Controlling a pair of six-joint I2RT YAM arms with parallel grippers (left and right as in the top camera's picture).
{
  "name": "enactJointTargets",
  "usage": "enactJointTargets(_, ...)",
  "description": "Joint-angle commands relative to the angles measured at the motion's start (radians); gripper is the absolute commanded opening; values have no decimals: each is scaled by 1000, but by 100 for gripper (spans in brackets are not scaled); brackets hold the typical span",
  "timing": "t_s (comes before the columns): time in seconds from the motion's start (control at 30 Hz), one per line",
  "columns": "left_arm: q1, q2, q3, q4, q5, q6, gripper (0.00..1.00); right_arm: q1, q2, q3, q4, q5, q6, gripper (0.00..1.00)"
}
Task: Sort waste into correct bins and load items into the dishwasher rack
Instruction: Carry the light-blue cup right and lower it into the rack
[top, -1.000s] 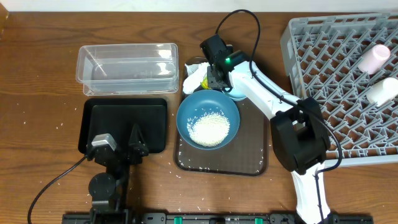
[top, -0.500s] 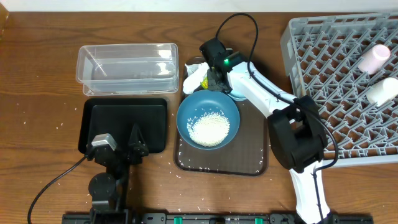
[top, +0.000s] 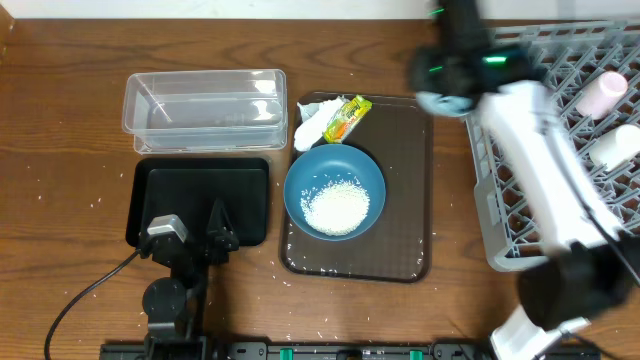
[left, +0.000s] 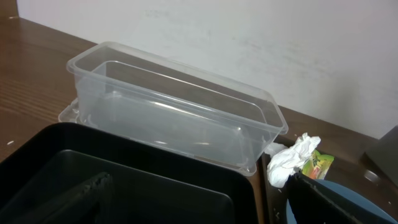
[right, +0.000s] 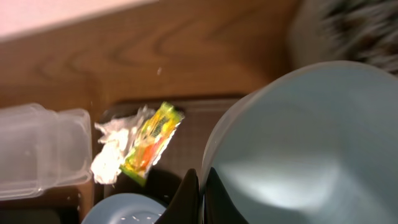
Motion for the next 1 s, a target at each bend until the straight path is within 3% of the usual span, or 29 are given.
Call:
enactJointTargets(0.0, -5, -2, -18, -34, -8, 9, 91, -120, -56, 9, -41, -185, -154, 1)
enactJointTargets(0.33, -5, -2, -18, -34, -8, 9, 91, -484, -22, -18, -193, -647, -433, 1)
enactJointTargets(0.6, -5, -2, -18, -34, -8, 9, 91, -678, 38, -23, -192, -1017, -510, 1)
enactJointTargets(0.97, -5, -2, -18, -34, -8, 9, 91, -714, 187, -27, -395, -1054, -575, 1)
